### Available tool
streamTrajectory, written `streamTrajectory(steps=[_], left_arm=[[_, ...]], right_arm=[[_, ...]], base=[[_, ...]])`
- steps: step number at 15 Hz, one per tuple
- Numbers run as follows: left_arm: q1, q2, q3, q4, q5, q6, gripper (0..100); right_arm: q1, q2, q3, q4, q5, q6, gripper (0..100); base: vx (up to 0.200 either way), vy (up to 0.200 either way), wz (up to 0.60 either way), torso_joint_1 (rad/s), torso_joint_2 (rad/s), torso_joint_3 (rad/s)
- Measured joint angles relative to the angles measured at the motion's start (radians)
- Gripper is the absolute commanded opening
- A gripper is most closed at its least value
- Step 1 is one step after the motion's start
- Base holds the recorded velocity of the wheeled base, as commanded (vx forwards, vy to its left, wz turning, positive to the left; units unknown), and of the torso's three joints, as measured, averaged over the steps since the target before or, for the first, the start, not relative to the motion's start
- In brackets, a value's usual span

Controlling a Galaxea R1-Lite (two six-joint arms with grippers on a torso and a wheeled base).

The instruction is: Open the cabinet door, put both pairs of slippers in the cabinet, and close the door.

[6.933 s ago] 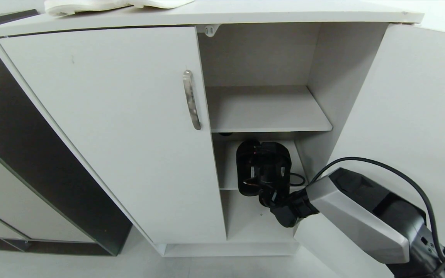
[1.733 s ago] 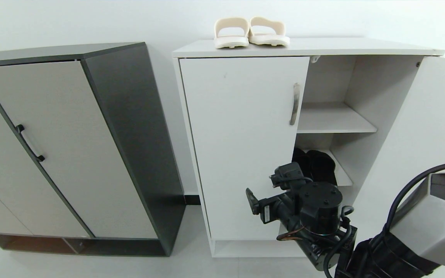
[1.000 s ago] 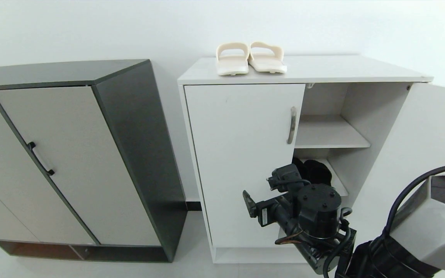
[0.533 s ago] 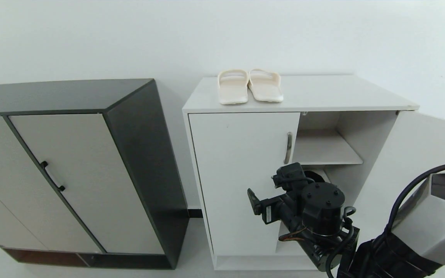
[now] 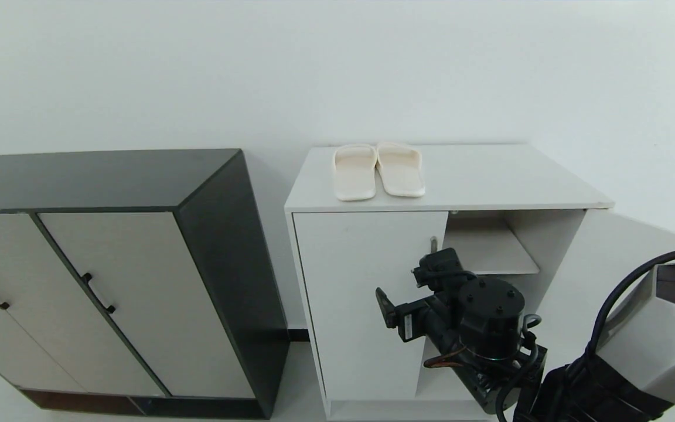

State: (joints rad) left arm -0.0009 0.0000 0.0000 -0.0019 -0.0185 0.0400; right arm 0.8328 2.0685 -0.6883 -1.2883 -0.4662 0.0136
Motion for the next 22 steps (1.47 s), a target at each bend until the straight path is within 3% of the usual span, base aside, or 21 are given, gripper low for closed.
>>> streamTrajectory(steps=[9, 14, 18, 22], left_arm=[[0.000, 0.000, 0.000, 0.000, 0.002, -0.003, 0], [0.000, 0.000, 0.000, 0.001, 0.005, -0.004, 0], [0.000, 0.000, 0.000, 0.001, 0.005, -0.005, 0], [0.000, 0.000, 0.000, 0.001, 0.008, -0.006, 0]], right_arm=[[-0.007, 0.015, -0.004, -0.016, 0.032, 0.000, 100], [-0.011, 0.039, -0.005, -0.076, 0.059, -0.096, 100], [-0.004, 0.013, -0.188, 0.260, 0.029, -0.079, 100], [0.031, -0.056, -0.447, 0.741, -0.091, 0.178, 100]], base=[[0.000, 0.000, 0.00, 0.230, -0.55, -0.306], [0.000, 0.000, 0.00, 0.042, -0.09, -0.051], [0.000, 0.000, 0.00, 0.000, 0.00, 0.000], [0.000, 0.000, 0.00, 0.000, 0.00, 0.000]])
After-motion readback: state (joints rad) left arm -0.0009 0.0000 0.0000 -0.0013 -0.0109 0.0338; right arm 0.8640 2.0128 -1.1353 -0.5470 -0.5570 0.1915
